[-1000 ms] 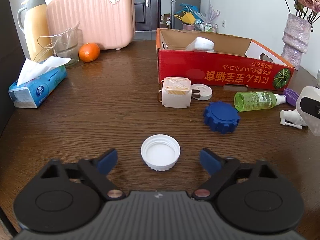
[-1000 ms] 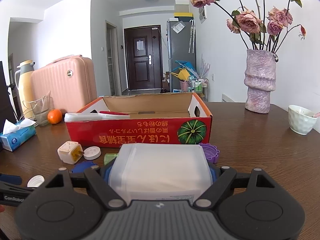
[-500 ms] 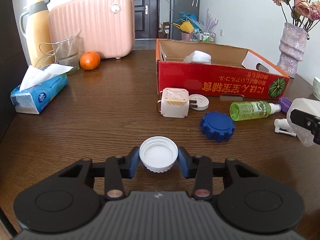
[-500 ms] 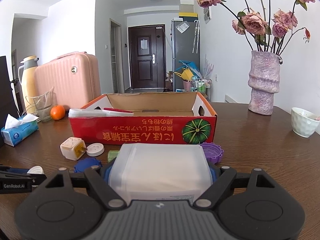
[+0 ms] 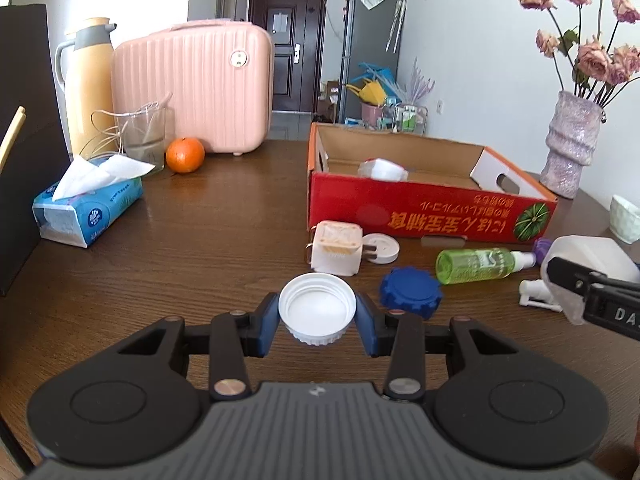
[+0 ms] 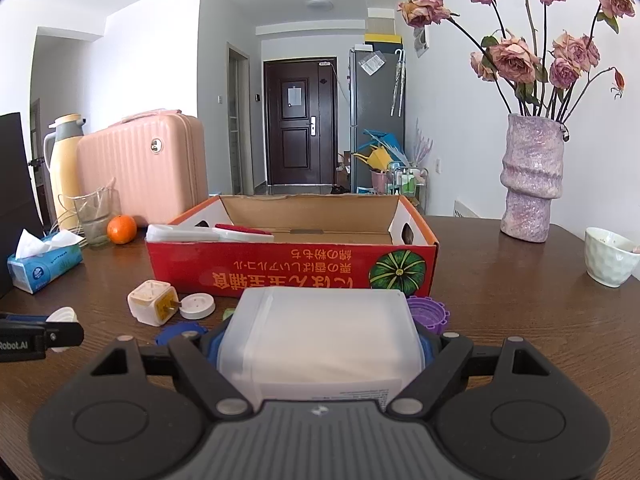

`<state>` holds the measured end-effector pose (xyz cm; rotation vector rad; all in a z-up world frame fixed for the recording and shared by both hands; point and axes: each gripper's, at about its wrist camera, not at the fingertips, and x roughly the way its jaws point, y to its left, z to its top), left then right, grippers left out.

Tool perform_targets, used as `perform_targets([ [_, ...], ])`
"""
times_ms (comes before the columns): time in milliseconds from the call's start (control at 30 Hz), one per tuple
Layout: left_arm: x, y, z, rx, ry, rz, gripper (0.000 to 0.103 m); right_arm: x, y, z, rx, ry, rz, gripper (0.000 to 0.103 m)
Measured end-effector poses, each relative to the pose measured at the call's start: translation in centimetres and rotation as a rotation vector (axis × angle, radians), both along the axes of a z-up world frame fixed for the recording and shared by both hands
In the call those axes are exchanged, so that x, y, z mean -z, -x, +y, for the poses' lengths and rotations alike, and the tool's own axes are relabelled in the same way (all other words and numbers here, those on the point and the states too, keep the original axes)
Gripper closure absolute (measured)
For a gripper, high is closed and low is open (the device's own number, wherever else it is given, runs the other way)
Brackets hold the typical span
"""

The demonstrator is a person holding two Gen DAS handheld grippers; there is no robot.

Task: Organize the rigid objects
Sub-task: 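Carry the white cap over the red box while the right tool carries the clear plastic box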

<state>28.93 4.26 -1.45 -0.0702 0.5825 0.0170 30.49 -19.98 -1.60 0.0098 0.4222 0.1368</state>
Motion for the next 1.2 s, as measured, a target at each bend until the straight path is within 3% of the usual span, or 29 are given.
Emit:
perform_targets([
  [500, -3.0, 0.3, -1.8, 0.018, 0.012, -0.078, 0.062, -1.5, 0.0, -0.2, -0.012, 0.0, -0.034, 0.021],
  [1200, -7.7, -3.5, -5.4, 0.03, 0.038, -0.192, 0.062, -4.4, -3.4, -0.4, 0.007, 0.001, -0.105, 0.021],
])
